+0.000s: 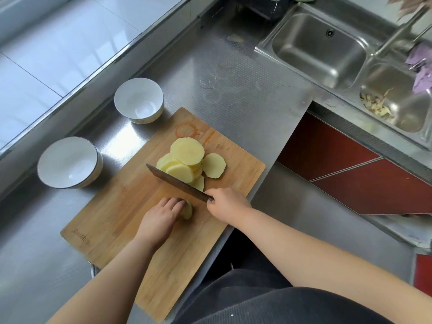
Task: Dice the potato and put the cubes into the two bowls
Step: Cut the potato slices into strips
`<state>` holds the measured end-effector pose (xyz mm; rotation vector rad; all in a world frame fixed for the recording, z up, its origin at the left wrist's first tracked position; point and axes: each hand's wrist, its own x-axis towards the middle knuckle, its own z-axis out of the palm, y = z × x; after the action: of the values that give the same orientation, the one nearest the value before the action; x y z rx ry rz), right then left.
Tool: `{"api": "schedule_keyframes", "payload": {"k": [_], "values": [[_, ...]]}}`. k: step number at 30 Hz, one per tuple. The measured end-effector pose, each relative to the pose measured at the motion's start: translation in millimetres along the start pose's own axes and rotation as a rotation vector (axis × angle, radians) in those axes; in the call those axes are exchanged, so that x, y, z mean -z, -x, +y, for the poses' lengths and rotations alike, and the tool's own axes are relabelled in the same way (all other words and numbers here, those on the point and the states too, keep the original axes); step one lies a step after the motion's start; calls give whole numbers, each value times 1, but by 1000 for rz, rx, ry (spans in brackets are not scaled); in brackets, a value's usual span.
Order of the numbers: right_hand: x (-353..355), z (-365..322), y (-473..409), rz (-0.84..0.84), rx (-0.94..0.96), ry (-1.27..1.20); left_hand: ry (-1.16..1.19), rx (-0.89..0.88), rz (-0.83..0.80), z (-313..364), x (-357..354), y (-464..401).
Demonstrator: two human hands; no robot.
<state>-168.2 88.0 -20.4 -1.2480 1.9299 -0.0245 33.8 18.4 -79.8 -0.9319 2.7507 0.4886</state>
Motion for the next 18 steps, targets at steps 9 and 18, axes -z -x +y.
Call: {"api": "schedule_keyframes", "payload": {"k": [9,18], "values": [[8,6,-5,40,17,70,-82,-84,31,5,7,-31],[10,13,-2,-8,33,35,-182,-255,116,-6,9,-27]]}}
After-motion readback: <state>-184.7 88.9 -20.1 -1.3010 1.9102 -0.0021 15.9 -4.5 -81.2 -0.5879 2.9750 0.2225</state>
